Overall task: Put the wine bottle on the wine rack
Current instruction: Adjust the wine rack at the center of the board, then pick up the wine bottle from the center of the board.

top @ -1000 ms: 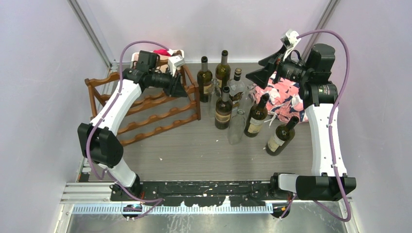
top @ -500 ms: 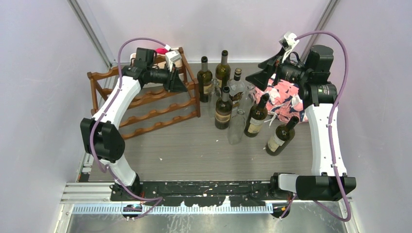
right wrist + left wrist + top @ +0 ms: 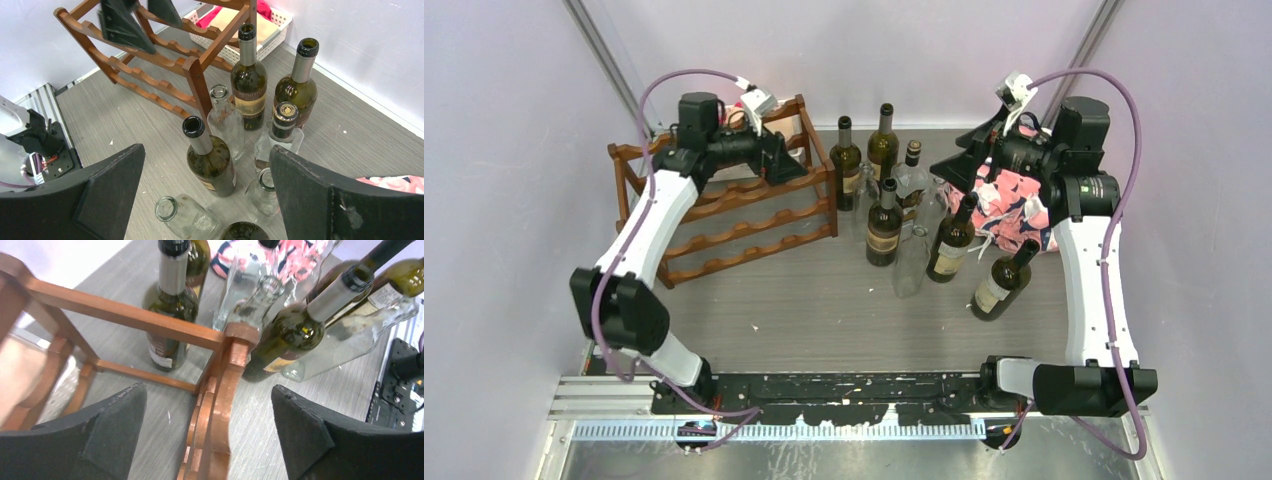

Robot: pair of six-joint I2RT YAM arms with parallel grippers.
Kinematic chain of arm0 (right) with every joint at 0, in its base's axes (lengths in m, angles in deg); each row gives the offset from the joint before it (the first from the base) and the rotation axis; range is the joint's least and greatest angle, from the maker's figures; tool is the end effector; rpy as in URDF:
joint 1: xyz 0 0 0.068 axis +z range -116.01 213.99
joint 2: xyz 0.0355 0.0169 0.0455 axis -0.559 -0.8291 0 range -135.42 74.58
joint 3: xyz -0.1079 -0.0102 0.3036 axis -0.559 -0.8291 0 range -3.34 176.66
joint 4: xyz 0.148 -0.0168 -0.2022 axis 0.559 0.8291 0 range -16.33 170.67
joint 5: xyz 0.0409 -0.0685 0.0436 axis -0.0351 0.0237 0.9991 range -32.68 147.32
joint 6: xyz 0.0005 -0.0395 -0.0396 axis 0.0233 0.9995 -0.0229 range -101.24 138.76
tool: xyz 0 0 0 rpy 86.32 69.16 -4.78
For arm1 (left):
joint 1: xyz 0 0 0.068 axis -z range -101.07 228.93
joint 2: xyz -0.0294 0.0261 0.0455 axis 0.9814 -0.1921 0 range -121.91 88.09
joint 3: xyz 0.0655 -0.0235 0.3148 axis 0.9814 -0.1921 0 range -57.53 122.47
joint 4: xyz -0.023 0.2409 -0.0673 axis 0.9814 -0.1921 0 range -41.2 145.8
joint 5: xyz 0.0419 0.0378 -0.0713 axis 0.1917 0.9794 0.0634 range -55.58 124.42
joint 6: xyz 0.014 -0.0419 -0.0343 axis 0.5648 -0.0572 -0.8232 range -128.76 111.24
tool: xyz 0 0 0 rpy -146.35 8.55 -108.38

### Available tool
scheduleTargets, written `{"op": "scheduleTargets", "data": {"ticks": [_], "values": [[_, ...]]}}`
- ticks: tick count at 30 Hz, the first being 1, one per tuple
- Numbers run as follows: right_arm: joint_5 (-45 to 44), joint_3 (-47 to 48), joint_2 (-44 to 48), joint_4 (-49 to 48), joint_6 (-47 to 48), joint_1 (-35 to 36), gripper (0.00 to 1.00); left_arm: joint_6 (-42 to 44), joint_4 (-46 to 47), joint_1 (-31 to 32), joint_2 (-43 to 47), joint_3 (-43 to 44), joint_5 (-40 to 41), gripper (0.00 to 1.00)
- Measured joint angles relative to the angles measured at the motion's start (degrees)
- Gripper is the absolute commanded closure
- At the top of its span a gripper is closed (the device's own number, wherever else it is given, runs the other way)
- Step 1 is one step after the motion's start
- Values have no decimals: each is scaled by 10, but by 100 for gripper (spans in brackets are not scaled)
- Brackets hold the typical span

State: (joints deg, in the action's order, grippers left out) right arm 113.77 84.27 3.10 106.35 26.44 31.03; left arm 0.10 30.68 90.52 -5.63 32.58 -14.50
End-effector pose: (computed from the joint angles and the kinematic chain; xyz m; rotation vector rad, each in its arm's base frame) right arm 0.2207 0.0207 0.5076 -0.7346 1.6360 0.7744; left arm 0.3516 -0.1017 0.4252 0.8554 1.8088 -0.9060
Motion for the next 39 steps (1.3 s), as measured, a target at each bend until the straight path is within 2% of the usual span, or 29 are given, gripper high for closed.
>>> {"op": "scheduleTargets", "data": {"ticks": [1,6,10,12,16,19,23,26,32,39], "values": [[0,0,2,3,3,0,0,-11,4,0,17,-6,8,1],[0,0,16,33,31,0,0,-99,40,0,124,-29,50,0],[-2,0,32,73,71,0,0,-225,86,0,212,-72,57,3],[-8,0,43,93,89,0,0,-298,102,0,242,-91,52,5],[-38,0,73,132,113,0,0,-361,110,35,262,-113,72,6],[-85,3,92,147,103,0,0,-360,81,141,264,-115,131,7],[-198,28,94,167,64,-1,0,-307,3,323,250,-94,263,8],[-269,54,80,183,38,-19,0,-271,-25,411,235,-79,355,11],[-356,109,31,236,14,-76,0,-268,-13,463,209,-79,474,14],[-350,135,2,329,45,-112,4,-307,49,479,196,-144,520,14]]}}
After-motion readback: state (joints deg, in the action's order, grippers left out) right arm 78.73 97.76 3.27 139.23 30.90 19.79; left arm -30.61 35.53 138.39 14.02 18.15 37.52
